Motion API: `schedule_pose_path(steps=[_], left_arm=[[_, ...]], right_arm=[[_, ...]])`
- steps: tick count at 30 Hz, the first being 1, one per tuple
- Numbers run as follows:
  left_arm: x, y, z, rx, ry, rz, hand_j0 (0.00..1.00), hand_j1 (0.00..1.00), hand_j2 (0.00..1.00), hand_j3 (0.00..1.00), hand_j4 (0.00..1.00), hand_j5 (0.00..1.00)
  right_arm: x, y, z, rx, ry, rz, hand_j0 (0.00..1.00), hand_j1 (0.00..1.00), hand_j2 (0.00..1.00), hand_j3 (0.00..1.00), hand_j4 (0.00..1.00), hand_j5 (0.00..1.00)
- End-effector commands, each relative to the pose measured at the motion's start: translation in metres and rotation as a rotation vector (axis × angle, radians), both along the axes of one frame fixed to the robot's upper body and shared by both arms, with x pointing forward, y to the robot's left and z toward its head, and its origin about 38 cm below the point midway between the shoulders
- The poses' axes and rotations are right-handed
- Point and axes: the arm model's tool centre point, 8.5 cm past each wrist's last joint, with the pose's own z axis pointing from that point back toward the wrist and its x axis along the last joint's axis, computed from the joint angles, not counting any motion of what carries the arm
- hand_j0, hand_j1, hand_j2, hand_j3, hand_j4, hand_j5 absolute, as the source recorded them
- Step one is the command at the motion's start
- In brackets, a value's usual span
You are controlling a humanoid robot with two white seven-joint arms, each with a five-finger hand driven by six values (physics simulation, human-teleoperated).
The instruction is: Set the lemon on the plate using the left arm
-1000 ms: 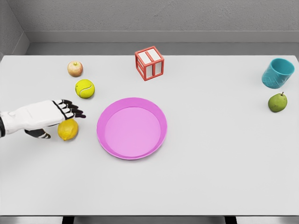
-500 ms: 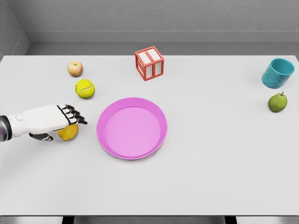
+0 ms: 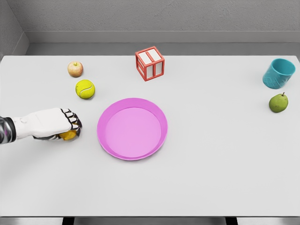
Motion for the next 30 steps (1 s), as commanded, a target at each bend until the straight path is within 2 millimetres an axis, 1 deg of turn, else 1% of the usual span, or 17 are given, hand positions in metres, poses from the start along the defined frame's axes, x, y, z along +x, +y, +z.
schedule_pose_path(steps=[1, 6, 9, 13, 15, 19, 22, 23, 24, 26, 28, 29, 30], left_arm=[[0.0, 0.0, 0.001, -0.009, 0.002, 0.002, 0.46, 0.46, 0.46, 0.46, 0.46, 0.46], [0.004, -0.002, 0.01, -0.038, -0.012, 0.001, 0.46, 0.46, 0.46, 0.46, 0.46, 0.46], [0.009, -0.01, 0.017, -0.088, -0.024, -0.008, 0.46, 0.46, 0.46, 0.46, 0.46, 0.46], [0.014, -0.034, 0.017, -0.174, -0.032, -0.036, 0.45, 0.45, 0.45, 0.45, 0.45, 0.45], [0.013, -0.043, 0.017, -0.206, -0.03, -0.049, 0.45, 0.45, 0.45, 0.45, 0.45, 0.45], [0.016, -0.053, 0.024, -0.242, -0.047, -0.068, 0.43, 0.43, 0.43, 0.43, 0.43, 0.43], [0.018, -0.068, 0.027, -0.282, -0.058, -0.089, 0.43, 0.43, 0.43, 0.43, 0.43, 0.43], [0.018, -0.072, 0.025, -0.289, -0.053, -0.097, 0.44, 0.44, 0.44, 0.44, 0.44, 0.44], [0.017, -0.082, 0.024, -0.302, -0.05, -0.115, 0.44, 0.44, 0.44, 0.44, 0.44, 0.44], [0.017, -0.09, 0.023, -0.323, -0.049, -0.125, 0.44, 0.44, 0.44, 0.44, 0.44, 0.44], [0.017, -0.106, 0.023, -0.338, -0.045, -0.159, 0.44, 0.44, 0.44, 0.44, 0.44, 0.44], [0.017, -0.108, 0.022, -0.344, -0.042, -0.161, 0.44, 0.44, 0.44, 0.44, 0.44, 0.44], [0.017, -0.11, 0.022, -0.349, -0.042, -0.164, 0.46, 0.46, 0.46, 0.46, 0.46, 0.46]], right_arm=[[0.0, 0.0, 0.0, 0.0, 0.0, 0.001, 1.0, 1.0, 1.0, 1.0, 1.0, 1.0], [0.0, 0.0, 0.0, 0.0, 0.0, 0.0, 1.0, 1.0, 1.0, 1.0, 1.0, 1.0], [0.0, 0.0, 0.0, 0.0, 0.0, 0.0, 1.0, 1.0, 1.0, 1.0, 1.0, 1.0], [0.0, 0.0, 0.0, 0.0, -0.001, 0.0, 1.0, 1.0, 1.0, 1.0, 1.0, 1.0], [0.0, 0.0, 0.0, 0.0, 0.0, 0.0, 1.0, 1.0, 1.0, 1.0, 1.0, 1.0], [0.0, 0.0, 0.0, 0.0, 0.0, -0.002, 1.0, 1.0, 1.0, 1.0, 1.0, 1.0], [0.0, 0.0, 0.0, 0.0, 0.0, 0.0, 1.0, 1.0, 1.0, 1.0, 1.0, 1.0], [0.0, 0.0, 0.0, 0.0, 0.0, 0.0, 1.0, 1.0, 1.0, 1.0, 1.0, 1.0], [0.0, 0.0, 0.0, 0.0, 0.0, 0.0, 1.0, 1.0, 1.0, 1.0, 1.0, 1.0], [0.0, 0.0, 0.0, 0.0, 0.0, 0.0, 1.0, 1.0, 1.0, 1.0, 1.0, 1.0], [0.0, 0.0, 0.0, 0.0, 0.0, 0.001, 1.0, 1.0, 1.0, 1.0, 1.0, 1.0], [0.0, 0.0, 0.0, 0.0, 0.0, 0.0, 1.0, 1.0, 1.0, 1.0, 1.0, 1.0], [0.0, 0.0, 0.0, 0.0, 0.0, 0.0, 1.0, 1.0, 1.0, 1.0, 1.0, 1.0]])
